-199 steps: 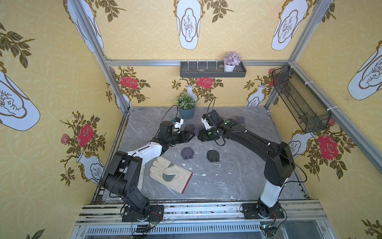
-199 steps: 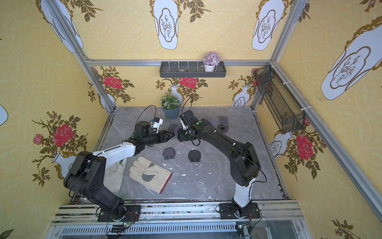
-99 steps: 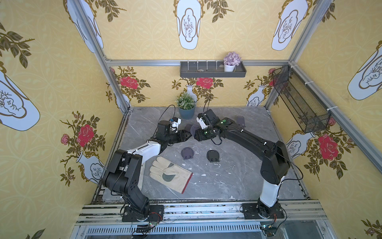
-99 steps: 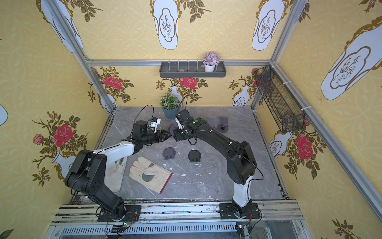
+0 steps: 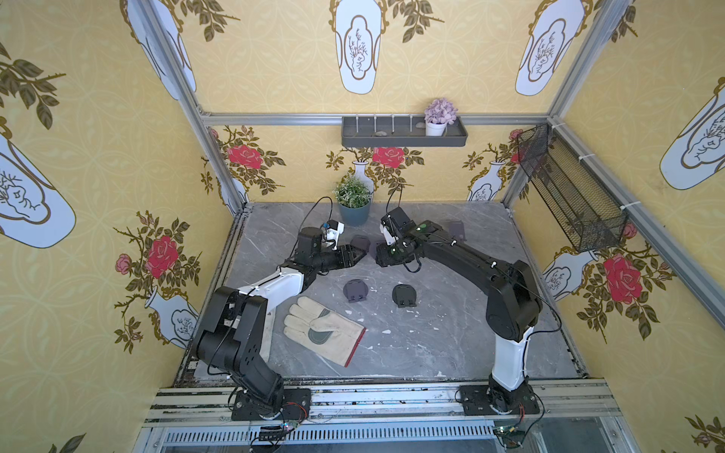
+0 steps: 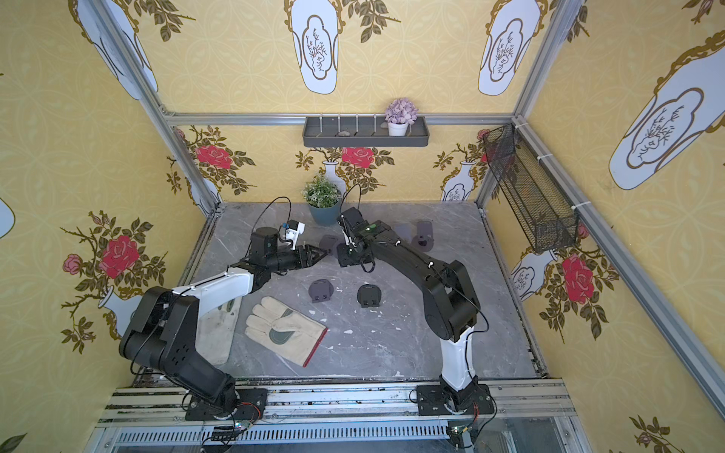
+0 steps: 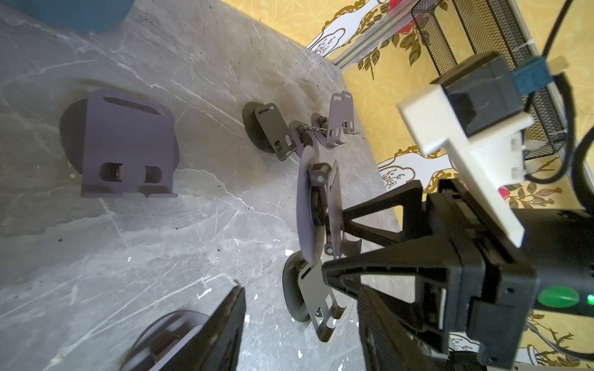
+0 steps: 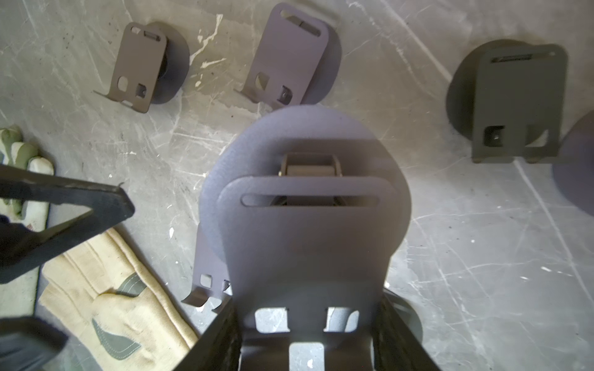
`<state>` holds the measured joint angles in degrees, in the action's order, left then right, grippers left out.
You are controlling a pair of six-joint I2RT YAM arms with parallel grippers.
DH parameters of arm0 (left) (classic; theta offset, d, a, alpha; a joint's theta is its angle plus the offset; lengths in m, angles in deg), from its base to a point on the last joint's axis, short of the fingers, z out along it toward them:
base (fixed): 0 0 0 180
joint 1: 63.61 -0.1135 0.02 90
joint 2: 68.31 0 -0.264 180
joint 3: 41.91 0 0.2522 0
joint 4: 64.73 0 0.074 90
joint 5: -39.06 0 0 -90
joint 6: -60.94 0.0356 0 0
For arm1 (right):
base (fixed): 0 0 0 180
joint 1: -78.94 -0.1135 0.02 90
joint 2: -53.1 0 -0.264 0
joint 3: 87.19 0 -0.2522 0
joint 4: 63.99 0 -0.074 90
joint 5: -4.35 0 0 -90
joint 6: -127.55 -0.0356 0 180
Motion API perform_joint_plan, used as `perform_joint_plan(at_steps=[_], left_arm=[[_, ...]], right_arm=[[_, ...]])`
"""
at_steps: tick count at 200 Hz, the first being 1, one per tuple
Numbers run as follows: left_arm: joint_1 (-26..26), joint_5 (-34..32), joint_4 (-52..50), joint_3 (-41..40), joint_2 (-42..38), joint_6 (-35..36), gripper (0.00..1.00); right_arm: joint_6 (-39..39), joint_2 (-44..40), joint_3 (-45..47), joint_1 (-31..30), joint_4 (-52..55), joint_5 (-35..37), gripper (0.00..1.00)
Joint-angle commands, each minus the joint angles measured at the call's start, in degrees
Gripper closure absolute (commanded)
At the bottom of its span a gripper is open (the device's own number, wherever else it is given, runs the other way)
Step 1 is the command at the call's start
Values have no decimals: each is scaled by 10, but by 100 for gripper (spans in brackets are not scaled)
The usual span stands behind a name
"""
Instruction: Open the phone stand
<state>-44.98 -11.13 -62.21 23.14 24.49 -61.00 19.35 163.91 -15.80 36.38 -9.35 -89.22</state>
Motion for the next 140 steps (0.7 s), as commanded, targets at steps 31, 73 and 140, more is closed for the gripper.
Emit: perform_joint_plan(at_steps=[31, 73, 140], left_arm=[[-1, 5, 25, -4, 8, -5, 42], [-1, 8, 38, -5, 19, -13, 43], [-1, 29, 94, -18, 31, -52, 44]], right_arm=[[7, -30, 21, -10, -51, -33, 50], [23, -58, 45, -15, -81, -63, 50], [31, -58, 50, -31, -107, -97, 50]])
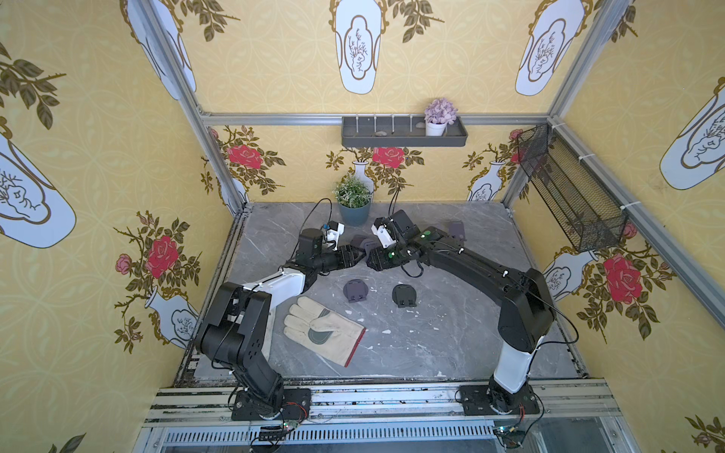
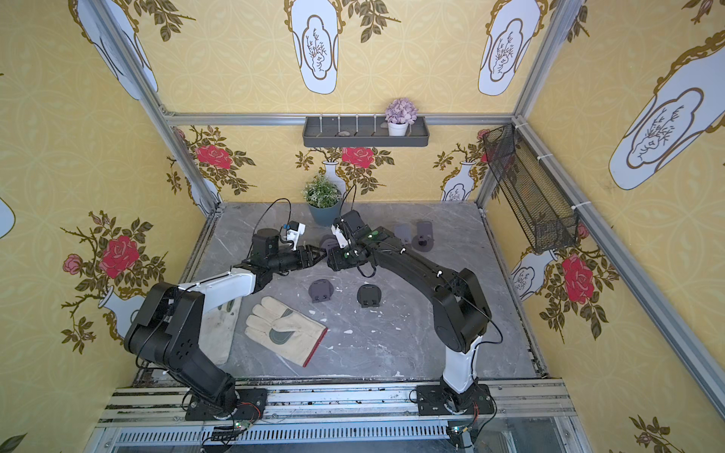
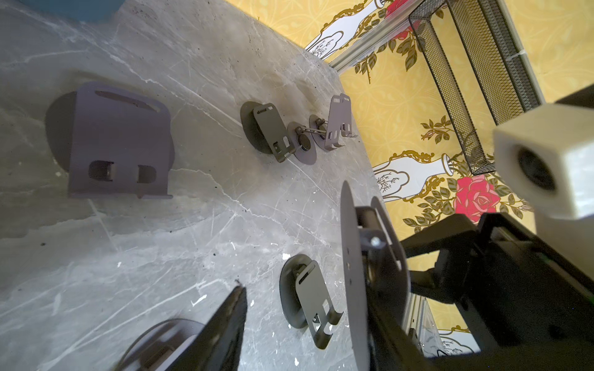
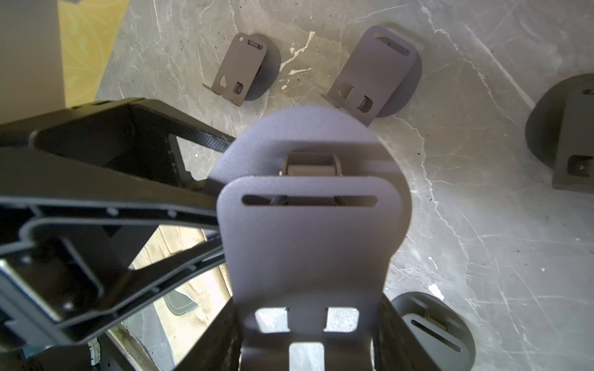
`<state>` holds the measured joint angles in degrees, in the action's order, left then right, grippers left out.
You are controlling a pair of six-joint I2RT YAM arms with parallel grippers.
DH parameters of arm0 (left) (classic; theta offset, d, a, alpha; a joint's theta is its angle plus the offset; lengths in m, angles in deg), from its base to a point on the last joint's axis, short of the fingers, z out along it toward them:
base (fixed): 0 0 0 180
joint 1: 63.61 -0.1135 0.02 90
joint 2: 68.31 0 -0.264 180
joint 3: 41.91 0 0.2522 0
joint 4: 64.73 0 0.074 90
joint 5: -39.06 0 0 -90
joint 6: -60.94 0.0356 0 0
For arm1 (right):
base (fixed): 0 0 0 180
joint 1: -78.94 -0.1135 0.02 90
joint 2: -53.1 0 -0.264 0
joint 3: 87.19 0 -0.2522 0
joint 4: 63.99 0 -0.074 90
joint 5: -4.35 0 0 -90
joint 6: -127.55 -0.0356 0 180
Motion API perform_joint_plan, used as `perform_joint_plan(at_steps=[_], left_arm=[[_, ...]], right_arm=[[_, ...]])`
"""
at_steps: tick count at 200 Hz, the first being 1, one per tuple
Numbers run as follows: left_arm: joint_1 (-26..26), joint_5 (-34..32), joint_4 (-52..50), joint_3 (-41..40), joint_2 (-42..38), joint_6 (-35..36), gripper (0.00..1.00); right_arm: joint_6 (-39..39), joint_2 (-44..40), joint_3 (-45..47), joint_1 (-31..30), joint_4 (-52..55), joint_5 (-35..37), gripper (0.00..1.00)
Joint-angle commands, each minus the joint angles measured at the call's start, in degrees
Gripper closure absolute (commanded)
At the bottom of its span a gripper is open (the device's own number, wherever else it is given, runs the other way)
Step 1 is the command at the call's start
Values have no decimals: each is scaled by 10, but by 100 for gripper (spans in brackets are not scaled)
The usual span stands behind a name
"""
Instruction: Open the phone stand
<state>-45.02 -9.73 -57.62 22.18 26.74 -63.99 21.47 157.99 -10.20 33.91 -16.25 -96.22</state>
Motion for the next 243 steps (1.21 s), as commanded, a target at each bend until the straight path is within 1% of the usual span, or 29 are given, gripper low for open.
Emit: perform_joint_plan(at_steps=[1, 10, 16, 22, 27, 33, 45, 50, 86, 97, 106, 136, 161, 182, 243], left_arm=[[0, 16, 50, -9, 8, -24, 45], [0, 27, 72, -16, 11, -29, 48], [0, 36, 90, -20, 12, -52, 51], [0, 45, 107, -25, 14, -64, 57], [0, 52, 123, -29, 16, -74, 63], [0, 60, 141, -32, 18, -85, 72], [0, 73, 162, -35, 23, -101, 93], [0, 77, 165, -35, 24, -103, 100], [0, 93, 163, -37, 26, -103, 100], [0, 92, 141, -33, 23, -87, 100], [0, 83, 107, -27, 17, -59, 100], [0, 14, -36, 1, -13, 64, 100], [0, -54, -127, 22, -30, 131, 100], [0, -103, -154, 20, -46, 159, 100], [27, -251, -170, -21, -121, 247, 100]], right_arm=[[10, 1, -7, -7, -38, -27, 50], [10, 4, -12, -9, -38, -28, 50], [10, 8, -16, -10, -38, -28, 50], [10, 10, -21, -10, -38, -28, 50], [10, 13, -23, -10, -37, -28, 50], [10, 16, -28, -10, -36, -27, 51], [9, 23, -37, -12, -34, -24, 51], [8, 26, -41, -11, -34, -22, 51], [9, 46, -66, -10, -20, -17, 51], [9, 50, -70, -9, -15, -16, 51], [9, 53, -75, -9, -8, -16, 51], [12, 63, -85, 0, 21, -33, 51], [16, 69, -92, 12, 49, -59, 51], [24, 67, -96, 21, 70, -78, 51], [54, 59, -136, 41, 166, -107, 51]])
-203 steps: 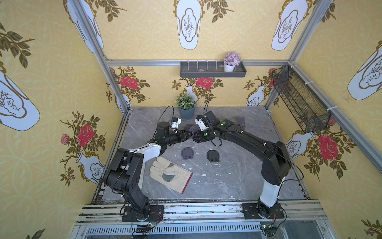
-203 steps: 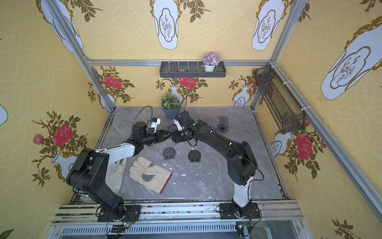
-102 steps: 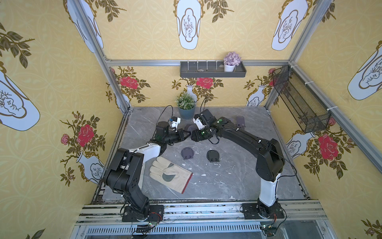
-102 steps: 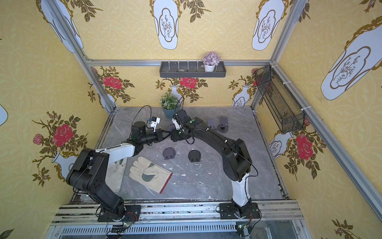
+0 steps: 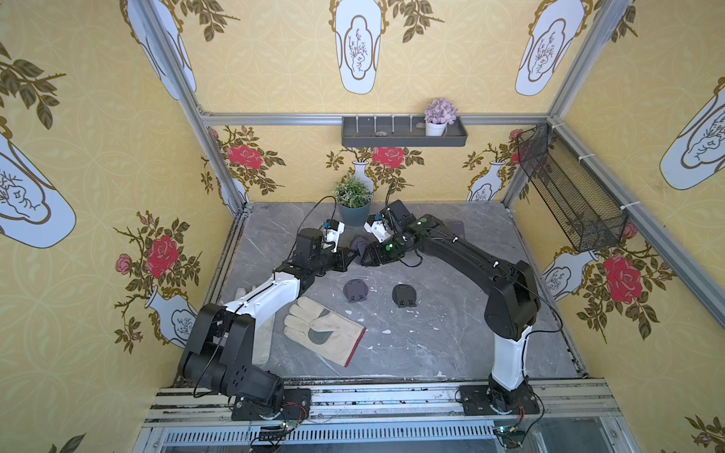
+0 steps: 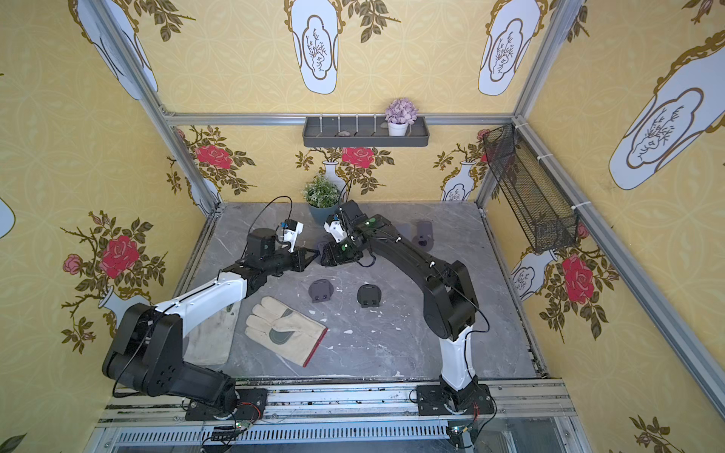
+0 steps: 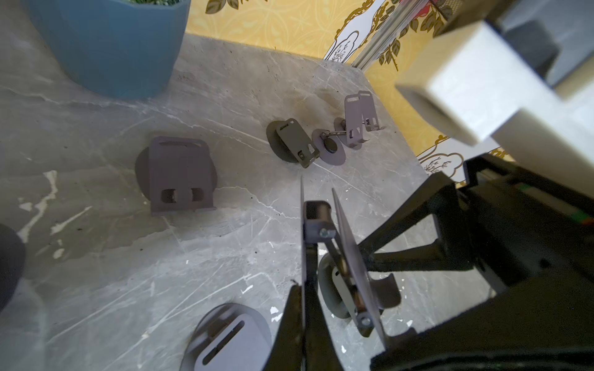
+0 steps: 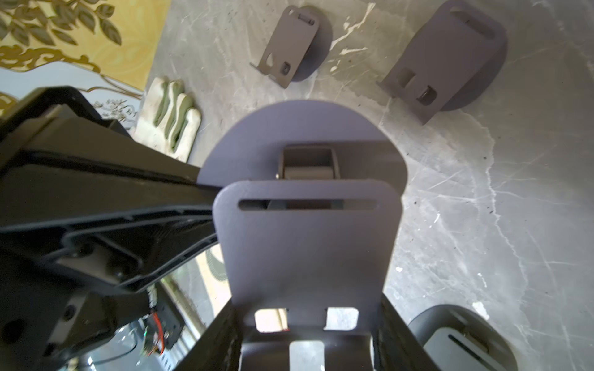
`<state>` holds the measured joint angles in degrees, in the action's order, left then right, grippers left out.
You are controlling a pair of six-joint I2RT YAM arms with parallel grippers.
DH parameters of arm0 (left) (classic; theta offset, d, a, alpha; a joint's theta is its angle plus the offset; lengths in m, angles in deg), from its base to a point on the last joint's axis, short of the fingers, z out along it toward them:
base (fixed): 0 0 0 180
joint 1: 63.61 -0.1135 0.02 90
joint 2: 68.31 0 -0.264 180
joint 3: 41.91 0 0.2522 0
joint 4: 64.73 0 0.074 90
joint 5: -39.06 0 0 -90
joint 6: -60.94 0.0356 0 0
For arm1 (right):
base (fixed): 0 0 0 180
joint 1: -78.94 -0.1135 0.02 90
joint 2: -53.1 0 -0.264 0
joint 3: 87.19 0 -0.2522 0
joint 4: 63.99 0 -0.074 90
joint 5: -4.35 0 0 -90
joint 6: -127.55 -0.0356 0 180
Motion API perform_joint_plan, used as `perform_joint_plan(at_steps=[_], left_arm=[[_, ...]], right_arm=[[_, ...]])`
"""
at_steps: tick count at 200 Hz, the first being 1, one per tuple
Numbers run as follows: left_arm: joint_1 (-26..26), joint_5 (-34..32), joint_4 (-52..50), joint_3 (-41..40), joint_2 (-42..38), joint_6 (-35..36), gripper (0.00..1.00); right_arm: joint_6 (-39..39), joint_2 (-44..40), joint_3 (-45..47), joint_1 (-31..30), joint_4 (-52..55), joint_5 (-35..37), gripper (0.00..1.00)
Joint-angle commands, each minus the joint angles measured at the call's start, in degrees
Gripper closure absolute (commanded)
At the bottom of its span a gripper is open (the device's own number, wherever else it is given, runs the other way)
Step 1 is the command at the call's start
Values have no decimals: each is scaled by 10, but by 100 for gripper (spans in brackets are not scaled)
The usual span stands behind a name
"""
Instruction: Open the phone stand
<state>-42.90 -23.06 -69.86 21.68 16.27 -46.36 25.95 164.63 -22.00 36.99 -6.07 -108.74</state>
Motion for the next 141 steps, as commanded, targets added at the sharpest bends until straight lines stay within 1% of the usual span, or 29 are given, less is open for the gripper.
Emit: perform_joint_plan(at_steps=[1, 17, 36, 76, 99, 107, 111, 112, 115, 116, 119, 120, 128, 141], left_arm=[[6, -120, -48, -17, -18, 72, 100], [11, -138, -53, -21, -25, 86, 100], [12, -142, -55, -24, -27, 89, 100], [14, -123, -34, -30, -39, 57, 100], [15, -99, -16, -35, -47, 31, 100], [15, -91, -7, -38, -50, 20, 100], [15, -87, -3, -40, -52, 15, 100], [15, -85, -1, -41, -53, 13, 100], [15, -82, 2, -42, -54, 9, 100], [15, -81, 3, -42, -54, 9, 100], [15, -78, 7, -44, -56, 5, 100], [15, -77, 8, -44, -56, 4, 100], [15, -69, 16, -48, -59, -4, 100], [16, -64, 20, -50, -60, -14, 100]], right_arm=[[10, -7, -19, 10, 66, 18, 51], [19, -10, -27, 12, 87, 16, 51], [22, -15, -27, 13, 94, 13, 51], [20, -10, -23, 11, 87, 5, 48], [18, -10, -22, 11, 74, -1, 44], [18, -10, -21, 11, 68, -7, 39], [18, -10, -21, 12, 65, -11, 33], [18, -10, -20, 12, 63, -12, 30], [18, -10, -21, 12, 61, -14, 25], [18, -10, -21, 12, 60, -15, 22], [17, -10, -20, 12, 58, -18, 18], [17, -10, -20, 12, 56, -20, 14], [16, -9, -18, 13, 50, -25, 1], [14, -4, -20, 13, 42, -33, 2]])
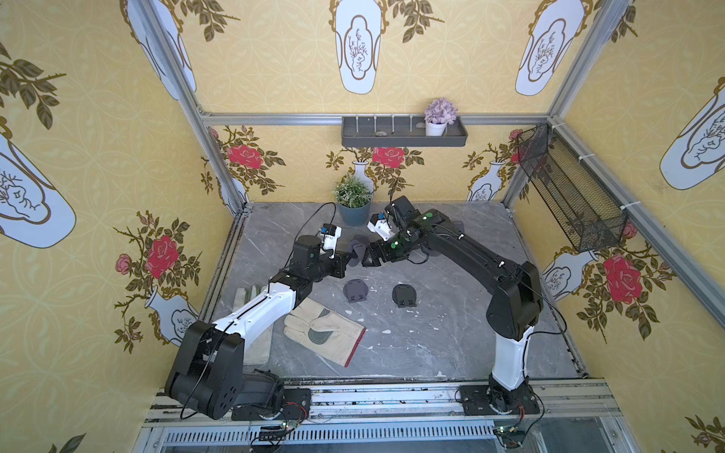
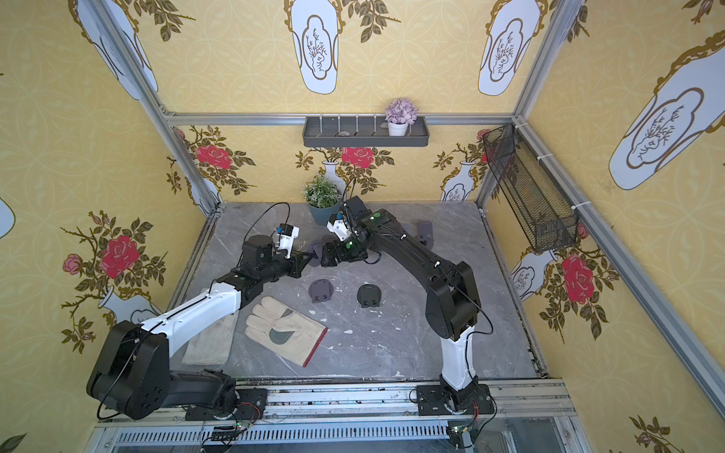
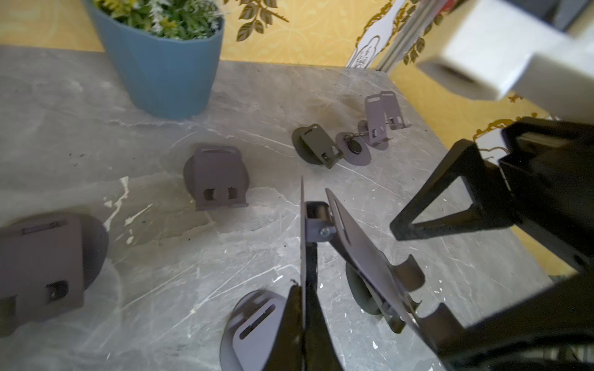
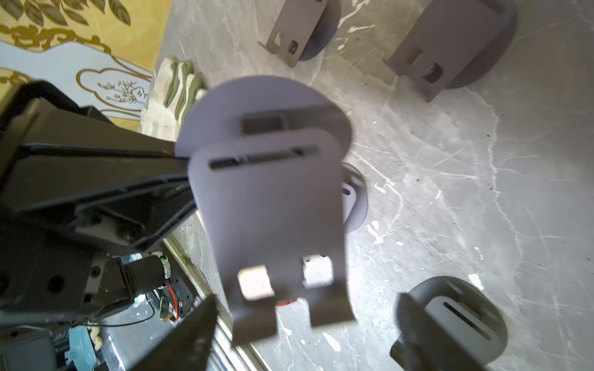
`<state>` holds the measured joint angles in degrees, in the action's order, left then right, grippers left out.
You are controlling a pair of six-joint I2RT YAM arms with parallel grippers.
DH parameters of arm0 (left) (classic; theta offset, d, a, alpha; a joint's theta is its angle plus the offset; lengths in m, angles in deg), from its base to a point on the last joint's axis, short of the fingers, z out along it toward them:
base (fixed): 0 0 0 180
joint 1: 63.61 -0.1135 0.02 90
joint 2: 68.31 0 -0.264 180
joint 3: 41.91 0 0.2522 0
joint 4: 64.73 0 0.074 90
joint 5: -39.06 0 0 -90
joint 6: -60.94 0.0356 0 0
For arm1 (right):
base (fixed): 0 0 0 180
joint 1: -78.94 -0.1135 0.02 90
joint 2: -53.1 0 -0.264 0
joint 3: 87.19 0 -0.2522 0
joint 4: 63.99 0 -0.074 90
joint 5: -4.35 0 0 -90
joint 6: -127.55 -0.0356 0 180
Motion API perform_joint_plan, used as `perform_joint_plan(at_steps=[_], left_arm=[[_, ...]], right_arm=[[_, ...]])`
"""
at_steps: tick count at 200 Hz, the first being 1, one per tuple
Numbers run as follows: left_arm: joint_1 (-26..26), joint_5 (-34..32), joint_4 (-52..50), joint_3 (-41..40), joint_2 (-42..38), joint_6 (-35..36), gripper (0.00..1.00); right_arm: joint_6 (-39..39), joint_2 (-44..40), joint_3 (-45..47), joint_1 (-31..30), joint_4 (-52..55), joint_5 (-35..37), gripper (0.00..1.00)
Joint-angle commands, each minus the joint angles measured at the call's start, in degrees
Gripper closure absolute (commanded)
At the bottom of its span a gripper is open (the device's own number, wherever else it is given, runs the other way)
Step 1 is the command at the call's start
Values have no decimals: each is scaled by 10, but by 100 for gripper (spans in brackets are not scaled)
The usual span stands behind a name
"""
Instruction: Open the phone stand
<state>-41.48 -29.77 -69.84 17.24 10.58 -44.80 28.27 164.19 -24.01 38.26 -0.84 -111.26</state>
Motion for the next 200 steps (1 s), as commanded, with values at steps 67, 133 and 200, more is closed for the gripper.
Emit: perform_joint_plan(at_steps=[67, 133, 200], left_arm=[[1, 45, 23, -18, 0, -36, 100], [7, 61, 36, -25, -2, -52, 100], [10, 57, 30, -25, -2, -51, 100]], right_arm=[[-15, 13, -8, 11, -56, -31, 2], [-9, 50, -58, 14, -50, -40, 1], [-1, 70, -65, 1, -46, -41, 7]])
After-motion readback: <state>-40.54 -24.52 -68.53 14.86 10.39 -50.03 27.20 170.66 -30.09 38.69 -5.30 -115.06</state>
